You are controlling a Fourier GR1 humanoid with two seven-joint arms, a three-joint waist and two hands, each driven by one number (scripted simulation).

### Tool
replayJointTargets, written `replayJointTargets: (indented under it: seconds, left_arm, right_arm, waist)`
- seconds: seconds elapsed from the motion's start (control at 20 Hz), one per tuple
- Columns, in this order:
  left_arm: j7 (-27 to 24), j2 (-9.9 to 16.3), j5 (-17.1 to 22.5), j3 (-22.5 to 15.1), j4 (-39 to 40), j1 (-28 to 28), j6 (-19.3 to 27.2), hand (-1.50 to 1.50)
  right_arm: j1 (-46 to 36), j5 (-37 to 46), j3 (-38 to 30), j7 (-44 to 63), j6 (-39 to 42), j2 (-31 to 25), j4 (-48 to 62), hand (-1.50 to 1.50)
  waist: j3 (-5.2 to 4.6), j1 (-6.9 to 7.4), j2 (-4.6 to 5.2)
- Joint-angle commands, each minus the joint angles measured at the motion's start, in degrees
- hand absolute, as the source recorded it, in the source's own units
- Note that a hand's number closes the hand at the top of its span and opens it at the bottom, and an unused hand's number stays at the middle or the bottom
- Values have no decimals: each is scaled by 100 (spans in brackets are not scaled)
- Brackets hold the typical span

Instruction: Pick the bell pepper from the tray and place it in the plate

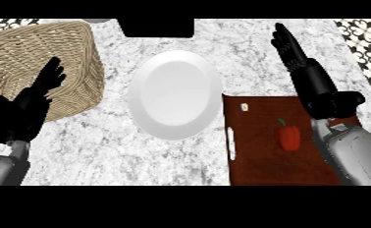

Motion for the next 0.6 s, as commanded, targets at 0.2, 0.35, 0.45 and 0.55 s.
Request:
replayJointTargets:
  seconds: [0.2, 0.35, 0.45, 0.55]
  left_arm:
    - [-639, 310, -864, 58, -225, 761, 406, 0]
    - [-648, 312, -882, 27, -174, 967, 387, 0]
    - [-766, 296, -995, -36, -432, 1359, 476, 0]
    - [-955, 155, -1038, -59, -243, 1380, 495, 0]
  right_arm:
    - [746, -1864, -1686, -411, -629, 1074, -412, -150]
    - [1378, -393, -1988, -695, -1937, 518, 49, -150]
    - [1761, -326, -2096, -1367, -2457, 1110, -347, -150]
    - [2031, -413, -2075, -1925, -2657, 1706, -681, -150]
  waist:
    - [19, -193, 5]
    - [-20, -366, 19]
    - [-7, -254, -42]
    - [-9, -295, 3]
